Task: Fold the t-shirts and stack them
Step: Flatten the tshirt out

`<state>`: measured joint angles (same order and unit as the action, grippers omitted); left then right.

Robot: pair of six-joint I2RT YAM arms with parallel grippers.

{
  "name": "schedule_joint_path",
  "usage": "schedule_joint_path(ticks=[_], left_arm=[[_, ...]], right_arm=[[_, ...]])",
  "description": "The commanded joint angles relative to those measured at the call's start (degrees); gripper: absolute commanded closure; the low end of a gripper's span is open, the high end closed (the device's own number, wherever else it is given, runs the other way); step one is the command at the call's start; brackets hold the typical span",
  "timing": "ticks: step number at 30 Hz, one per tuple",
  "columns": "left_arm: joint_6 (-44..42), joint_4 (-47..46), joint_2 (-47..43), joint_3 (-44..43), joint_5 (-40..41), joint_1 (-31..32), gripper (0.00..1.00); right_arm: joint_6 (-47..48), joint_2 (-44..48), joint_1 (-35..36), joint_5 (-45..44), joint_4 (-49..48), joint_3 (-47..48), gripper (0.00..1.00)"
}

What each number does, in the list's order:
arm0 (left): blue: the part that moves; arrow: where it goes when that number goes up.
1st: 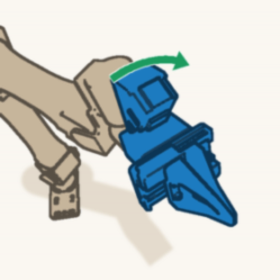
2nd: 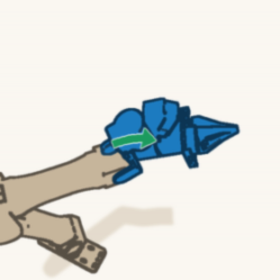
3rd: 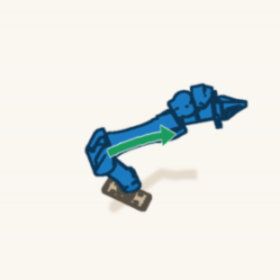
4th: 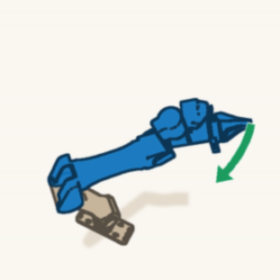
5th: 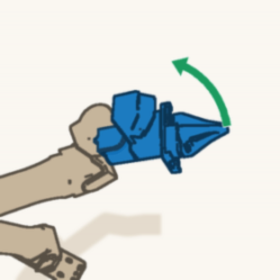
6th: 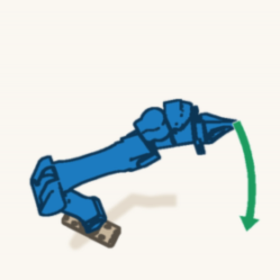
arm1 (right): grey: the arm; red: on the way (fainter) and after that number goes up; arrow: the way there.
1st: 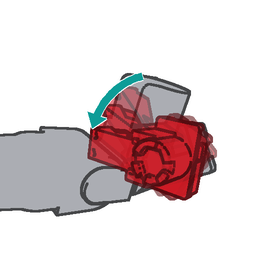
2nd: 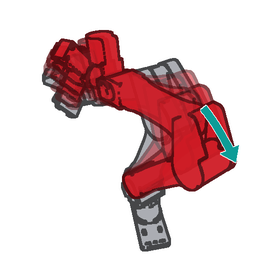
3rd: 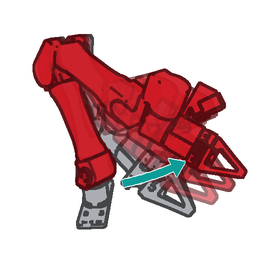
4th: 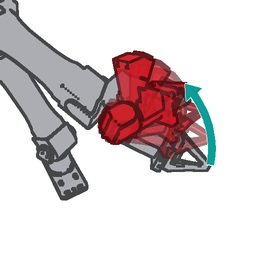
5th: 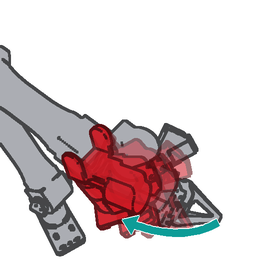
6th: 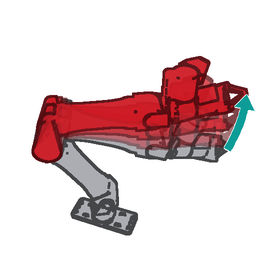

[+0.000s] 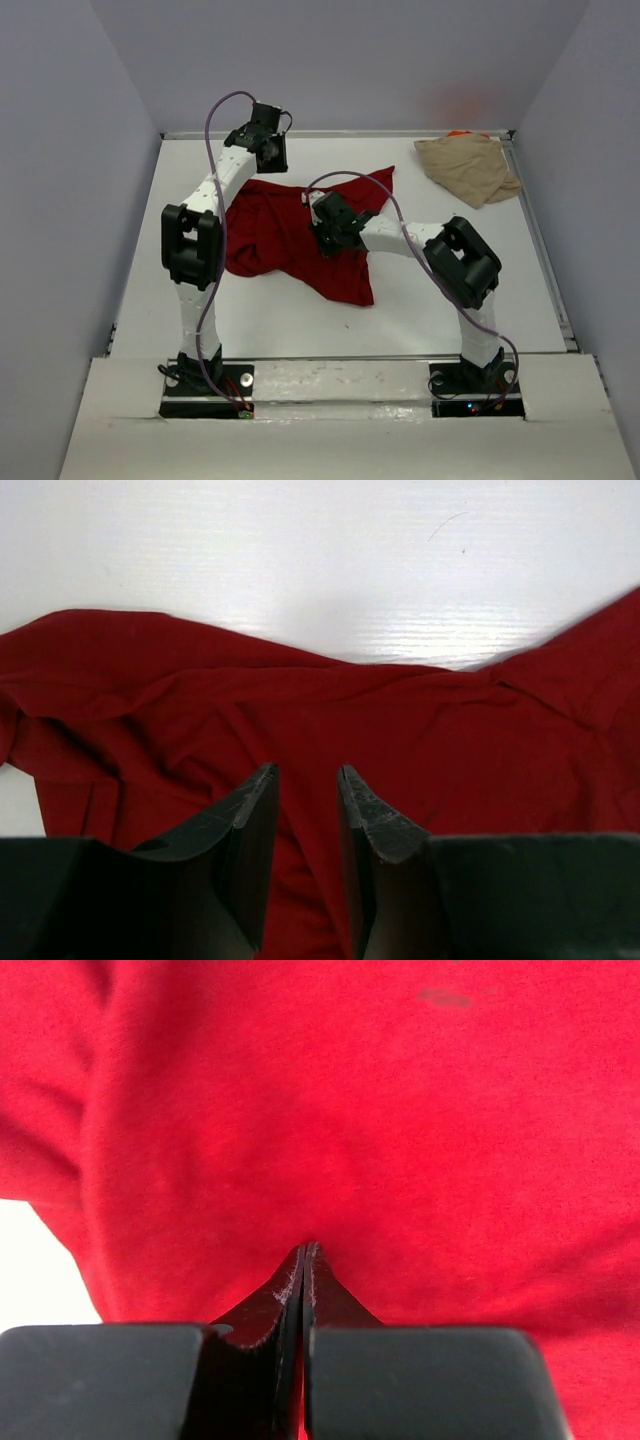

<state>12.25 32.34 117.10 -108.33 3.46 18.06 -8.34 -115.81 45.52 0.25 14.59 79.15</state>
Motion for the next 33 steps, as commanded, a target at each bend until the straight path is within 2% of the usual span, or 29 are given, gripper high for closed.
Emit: schedule_joint_path(ticks=[1, 16, 24, 29, 33], left_arm=[[-1.09, -1.22, -4.24, 0.58, -0.56, 0.48, 0.60], [-0.21, -0.26, -4.42, 0.67, -1.09, 0.74, 0.60], [-0.30, 0.45, -4.95, -0.48, -0.65, 0.83, 0.60], [-0.47, -0.08, -6.35, 1.89, -0.30, 0.83, 0.60], [-0.56, -0.26, -6.88, 2.60, -0.04, 0.74, 0.60]], right_arm=[[0.87, -0.73, -0.60, 1.68, 0.70, 1.80, 1.00], [-3.08, 8.14, -1.13, 4.41, 2.11, -13.49, 1.00], [-9.32, 19.72, -1.13, 2.65, 2.99, -23.86, 1.00], [-12.92, 25.97, -1.13, 2.30, 3.95, -30.89, 1.00], [-13.64, 31.51, -1.13, 0.55, 5.44, -33.28, 1.00]])
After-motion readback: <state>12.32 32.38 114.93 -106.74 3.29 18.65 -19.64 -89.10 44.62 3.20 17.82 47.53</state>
